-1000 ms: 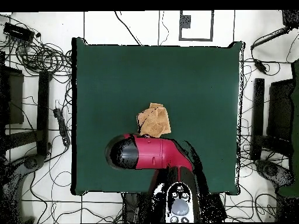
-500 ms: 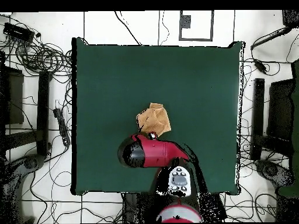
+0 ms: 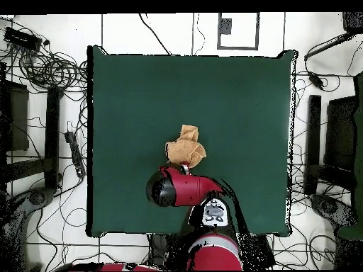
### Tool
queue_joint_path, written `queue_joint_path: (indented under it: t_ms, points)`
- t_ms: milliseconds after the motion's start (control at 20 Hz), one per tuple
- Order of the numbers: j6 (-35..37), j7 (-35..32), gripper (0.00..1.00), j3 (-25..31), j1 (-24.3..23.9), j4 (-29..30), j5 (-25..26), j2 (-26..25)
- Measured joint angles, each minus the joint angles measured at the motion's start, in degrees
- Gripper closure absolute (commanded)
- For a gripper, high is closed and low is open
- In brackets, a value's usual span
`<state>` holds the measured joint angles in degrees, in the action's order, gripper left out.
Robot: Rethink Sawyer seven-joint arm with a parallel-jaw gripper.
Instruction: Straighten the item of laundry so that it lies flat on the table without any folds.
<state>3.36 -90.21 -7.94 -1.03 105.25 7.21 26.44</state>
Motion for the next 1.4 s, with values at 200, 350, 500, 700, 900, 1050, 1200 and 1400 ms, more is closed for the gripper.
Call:
queue_joint_path:
  t_ms: [200, 350, 500, 700, 900, 1050, 1200, 1400]
  points:
    - [0.0, 0.0, 0.00, -0.3, 0.3, 0.0, -0.3, 0.0]
    - [-0.1, 0.0, 0.00, -0.3, 0.3, 0.0, -0.3, 0.0]
    - [-0.1, 0.0, 0.00, -0.3, 0.3, 0.0, -0.3, 0.0]
    - [-0.7, 0.0, 1.00, -0.7, 0.8, 0.2, -0.3, 0.0]
    - [-2.1, 0.0, 1.00, -2.3, 2.7, 0.3, -0.4, -0.2]
    - [-2.7, 0.0, 1.00, -2.6, 3.1, 0.3, -0.4, -0.5]
    - [-2.9, 0.0, 1.00, -2.6, 2.8, 0.4, -0.4, -0.5]
    - [-2.9, 0.0, 1.00, -2.5, 2.0, 0.9, -0.4, 0.1]
